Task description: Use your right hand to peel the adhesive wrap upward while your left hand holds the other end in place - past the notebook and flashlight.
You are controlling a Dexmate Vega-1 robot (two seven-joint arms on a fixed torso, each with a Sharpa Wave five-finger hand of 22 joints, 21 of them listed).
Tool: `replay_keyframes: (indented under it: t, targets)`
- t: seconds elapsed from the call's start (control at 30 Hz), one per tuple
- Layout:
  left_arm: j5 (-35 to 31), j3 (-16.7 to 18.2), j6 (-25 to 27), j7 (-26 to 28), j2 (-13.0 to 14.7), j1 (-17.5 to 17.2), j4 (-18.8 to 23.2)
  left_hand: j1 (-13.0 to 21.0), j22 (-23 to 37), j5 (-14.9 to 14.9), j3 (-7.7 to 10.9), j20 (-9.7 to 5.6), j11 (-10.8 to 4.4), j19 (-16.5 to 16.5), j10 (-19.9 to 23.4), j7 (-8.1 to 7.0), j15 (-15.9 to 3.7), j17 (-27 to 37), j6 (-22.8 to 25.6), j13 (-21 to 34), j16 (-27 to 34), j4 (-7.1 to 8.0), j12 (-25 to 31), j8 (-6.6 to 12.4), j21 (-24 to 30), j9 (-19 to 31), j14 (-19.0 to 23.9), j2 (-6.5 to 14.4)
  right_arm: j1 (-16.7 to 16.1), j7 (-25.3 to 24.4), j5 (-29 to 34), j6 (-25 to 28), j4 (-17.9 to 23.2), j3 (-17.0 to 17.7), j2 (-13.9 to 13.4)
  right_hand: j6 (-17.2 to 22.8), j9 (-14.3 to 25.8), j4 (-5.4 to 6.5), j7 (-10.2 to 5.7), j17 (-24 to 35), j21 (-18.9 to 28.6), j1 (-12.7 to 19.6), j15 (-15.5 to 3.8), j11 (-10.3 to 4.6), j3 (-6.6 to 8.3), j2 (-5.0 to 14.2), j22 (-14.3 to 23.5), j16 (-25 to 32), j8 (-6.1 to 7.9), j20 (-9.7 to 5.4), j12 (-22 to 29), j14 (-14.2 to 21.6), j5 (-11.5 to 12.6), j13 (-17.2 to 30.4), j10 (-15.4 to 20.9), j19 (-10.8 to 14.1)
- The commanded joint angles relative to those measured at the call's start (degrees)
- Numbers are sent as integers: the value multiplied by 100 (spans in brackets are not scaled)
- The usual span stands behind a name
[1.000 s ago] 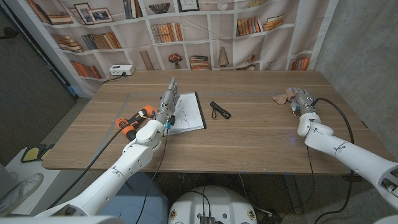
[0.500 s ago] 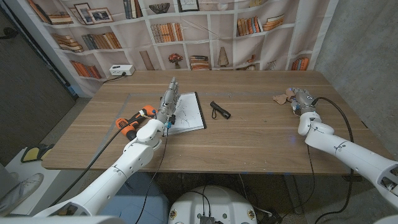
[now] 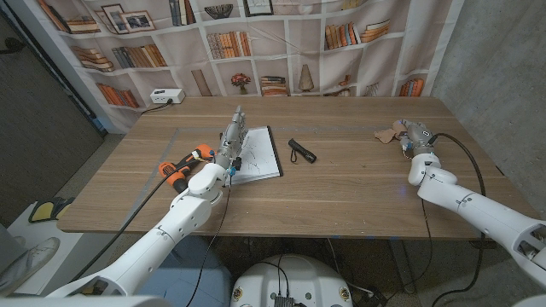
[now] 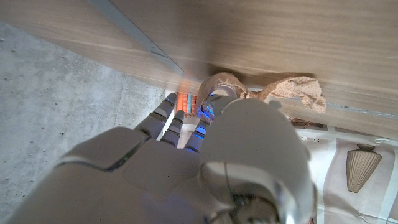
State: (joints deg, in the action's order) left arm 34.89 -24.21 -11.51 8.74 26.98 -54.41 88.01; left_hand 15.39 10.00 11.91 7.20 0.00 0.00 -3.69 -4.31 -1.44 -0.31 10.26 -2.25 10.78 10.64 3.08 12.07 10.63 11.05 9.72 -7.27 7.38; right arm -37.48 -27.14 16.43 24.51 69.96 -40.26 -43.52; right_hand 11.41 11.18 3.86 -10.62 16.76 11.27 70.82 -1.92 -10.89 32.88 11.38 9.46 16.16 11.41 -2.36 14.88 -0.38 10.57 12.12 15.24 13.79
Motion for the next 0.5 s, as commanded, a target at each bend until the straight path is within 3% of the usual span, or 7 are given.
replay_keyframes:
  t: [0.03,0.27,0.5]
  targets:
    - [-13,17,27,104,13,-87,116,-66,14,-23,27,1,-14,21,23,-22,1,13,22,24,0,-2,-7,-16,21,24,45,-2,217,47,30,-155,-385,-158,142,-90,12,-159,7,-47,49,-15,-1035,-13,-124,-144,5,9,-26,-506,-86,81,-29,54,-106,106]
    - [-15,15,37,124,12,-104,134,-68,14,-22,29,1,-9,20,24,-21,-4,13,25,24,0,-3,-7,-15,21,24,47,-2,276,65,20,-180,-484,-205,172,-179,10,-283,8,-111,33,-54,-1015,6,-276,-195,1,-23,-41,-480,-161,91,-40,67,-250,151]
    - [-26,-13,40,107,-10,-76,112,-72,14,-22,32,-1,-15,19,24,-17,0,13,29,24,1,-3,-7,-13,21,24,50,-3,307,5,18,-234,-554,-218,167,-185,10,-326,8,-135,27,-64,-1013,2,-325,-201,1,-35,-35,-477,-179,95,-41,70,-283,166]
